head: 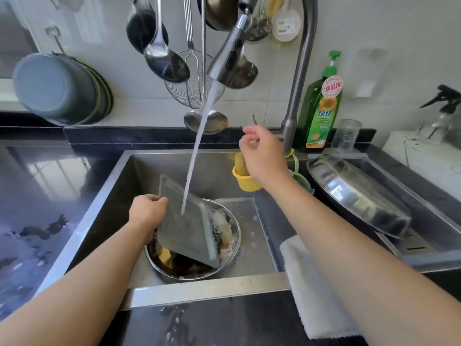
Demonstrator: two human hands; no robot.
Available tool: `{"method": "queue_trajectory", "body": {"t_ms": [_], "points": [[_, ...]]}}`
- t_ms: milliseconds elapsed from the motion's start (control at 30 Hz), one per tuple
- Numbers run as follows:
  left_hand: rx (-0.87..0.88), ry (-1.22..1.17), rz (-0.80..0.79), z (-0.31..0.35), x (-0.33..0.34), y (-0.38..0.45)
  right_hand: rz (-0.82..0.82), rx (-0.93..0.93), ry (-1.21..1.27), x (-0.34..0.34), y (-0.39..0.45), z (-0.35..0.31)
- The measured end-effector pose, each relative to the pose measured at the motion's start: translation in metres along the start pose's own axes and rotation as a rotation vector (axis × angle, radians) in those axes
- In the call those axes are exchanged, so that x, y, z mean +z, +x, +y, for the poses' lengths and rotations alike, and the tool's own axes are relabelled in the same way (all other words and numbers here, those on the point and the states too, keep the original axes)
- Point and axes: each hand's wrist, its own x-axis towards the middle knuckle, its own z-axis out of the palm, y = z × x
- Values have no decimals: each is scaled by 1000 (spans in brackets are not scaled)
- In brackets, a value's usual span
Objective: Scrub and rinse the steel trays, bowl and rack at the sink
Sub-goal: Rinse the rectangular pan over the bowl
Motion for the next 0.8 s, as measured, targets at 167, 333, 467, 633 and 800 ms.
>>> {"method": "queue_trajectory", "body": {"t_ms": [167,333,467,633,800], "points": [[28,-182,-74,7,-7,-9,-6,37,352,-6,56,-81],[-62,-243,-147,9,-11,-9,61,34,492,8,87,-109],[-86,-297,-128,15,-12,-10,103,48,492,11,95,-115],[-156,-395,-57,15,-17,-7,57,107,347,12,62,-89],[-205,-457,-5,16,-15,-2,-187,220,298,24,32,-64]]}}
